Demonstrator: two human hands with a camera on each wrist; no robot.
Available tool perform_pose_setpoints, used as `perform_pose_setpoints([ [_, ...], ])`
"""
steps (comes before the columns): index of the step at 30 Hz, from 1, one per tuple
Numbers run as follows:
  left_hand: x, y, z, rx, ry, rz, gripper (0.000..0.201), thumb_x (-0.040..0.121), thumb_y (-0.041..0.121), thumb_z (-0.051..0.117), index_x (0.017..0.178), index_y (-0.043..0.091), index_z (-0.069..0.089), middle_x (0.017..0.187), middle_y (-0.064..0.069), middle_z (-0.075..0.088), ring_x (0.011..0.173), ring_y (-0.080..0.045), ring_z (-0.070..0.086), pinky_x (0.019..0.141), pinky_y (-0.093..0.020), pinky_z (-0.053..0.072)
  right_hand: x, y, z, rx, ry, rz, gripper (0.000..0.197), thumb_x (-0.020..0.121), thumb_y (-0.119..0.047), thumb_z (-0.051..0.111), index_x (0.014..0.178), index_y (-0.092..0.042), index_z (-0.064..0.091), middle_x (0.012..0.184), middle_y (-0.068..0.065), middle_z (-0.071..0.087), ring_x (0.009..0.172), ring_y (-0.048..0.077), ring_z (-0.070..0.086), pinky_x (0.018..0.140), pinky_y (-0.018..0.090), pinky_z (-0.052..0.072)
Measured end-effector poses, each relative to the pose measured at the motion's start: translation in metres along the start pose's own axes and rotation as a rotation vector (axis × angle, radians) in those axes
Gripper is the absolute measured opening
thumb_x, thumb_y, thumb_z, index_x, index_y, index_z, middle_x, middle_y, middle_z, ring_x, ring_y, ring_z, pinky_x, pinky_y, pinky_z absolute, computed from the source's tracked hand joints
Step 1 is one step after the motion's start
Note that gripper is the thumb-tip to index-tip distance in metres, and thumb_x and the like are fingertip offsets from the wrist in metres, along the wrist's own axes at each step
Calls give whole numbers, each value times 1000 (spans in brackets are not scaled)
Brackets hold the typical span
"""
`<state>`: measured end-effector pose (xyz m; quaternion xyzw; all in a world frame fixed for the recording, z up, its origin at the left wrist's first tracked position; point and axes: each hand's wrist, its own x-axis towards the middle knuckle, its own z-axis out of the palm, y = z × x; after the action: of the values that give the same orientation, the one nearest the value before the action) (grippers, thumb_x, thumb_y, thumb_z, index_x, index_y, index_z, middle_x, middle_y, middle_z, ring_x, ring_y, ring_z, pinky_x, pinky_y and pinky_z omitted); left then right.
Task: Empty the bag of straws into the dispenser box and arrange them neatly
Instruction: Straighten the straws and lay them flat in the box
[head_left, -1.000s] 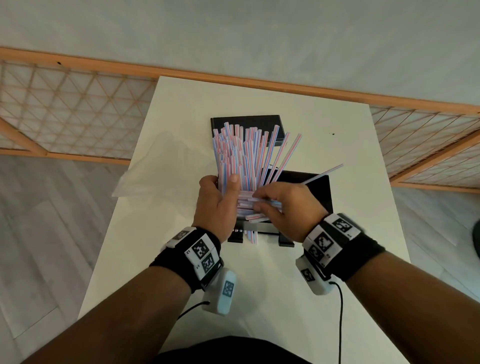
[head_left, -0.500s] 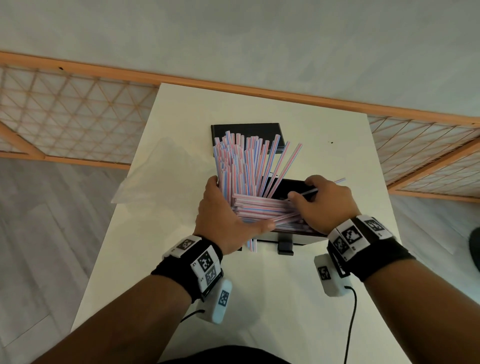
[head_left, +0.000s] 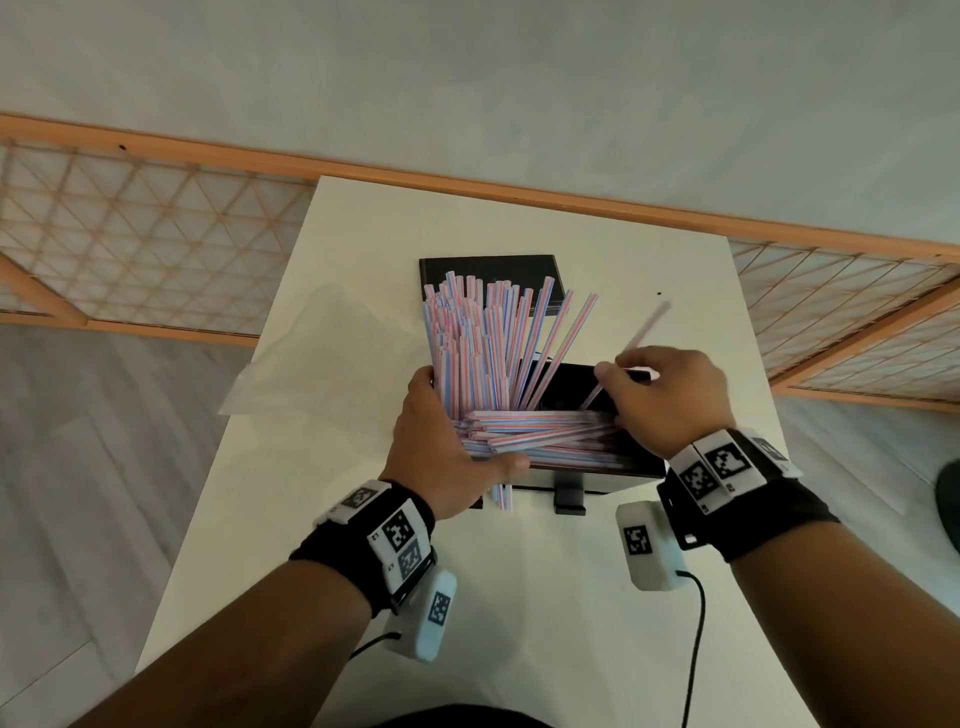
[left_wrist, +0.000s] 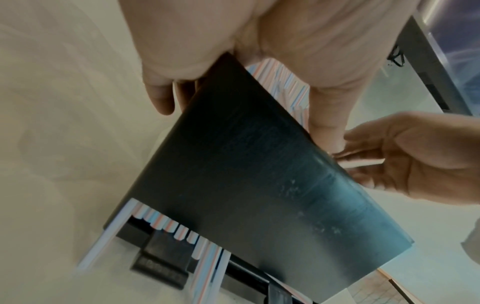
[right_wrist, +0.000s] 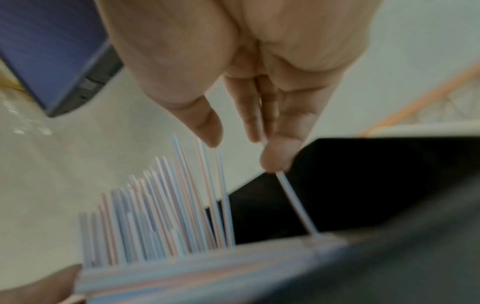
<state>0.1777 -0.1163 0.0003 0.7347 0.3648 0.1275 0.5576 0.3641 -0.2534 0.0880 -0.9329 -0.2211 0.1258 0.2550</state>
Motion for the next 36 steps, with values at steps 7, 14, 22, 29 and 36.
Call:
perform_pose_setpoints([
  [7,2,4,-2,-20,-15,8,109,37,53,94,125,43,29,126,9,57,114,-12,64,96,-40,58,-22,-10,-10,43,15,-706,13,74,-20,70,83,-14,77,93,-2,75,85,16,69,78,26,54],
  [14,-1,8,-5,-47,-20,3,108,38,53,93,125,39,31,124,9,60,113,-10,65,95,-38,59,-8,5,23,-195,-323,-394,48,74,-30,73,117,-13,61,108,2,66,97,23,62,82,25,43],
  [22,2,14,1,-107,49,-23,77,58,51,75,123,27,40,118,1,63,107,-17,67,91,-44,59,2,1,50,-432,-544,-478,80,61,-91,29,102,-27,55,90,-7,47,83,14,52,78,31,47],
  [29,14,41,-10,-164,207,-49,57,73,34,79,123,22,53,109,10,68,93,0,67,77,-18,55,-3,-16,68,-263,-631,-475,49,82,-70,56,98,-24,61,81,-8,60,75,11,59,65,24,43],
  [36,43,59,-10,-154,222,-90,54,60,36,82,107,27,59,97,10,71,87,-10,71,85,-41,60,-2,-31,71,-179,-618,-417,42,76,-60,72,91,-25,53,81,-8,59,75,13,59,62,23,42],
])
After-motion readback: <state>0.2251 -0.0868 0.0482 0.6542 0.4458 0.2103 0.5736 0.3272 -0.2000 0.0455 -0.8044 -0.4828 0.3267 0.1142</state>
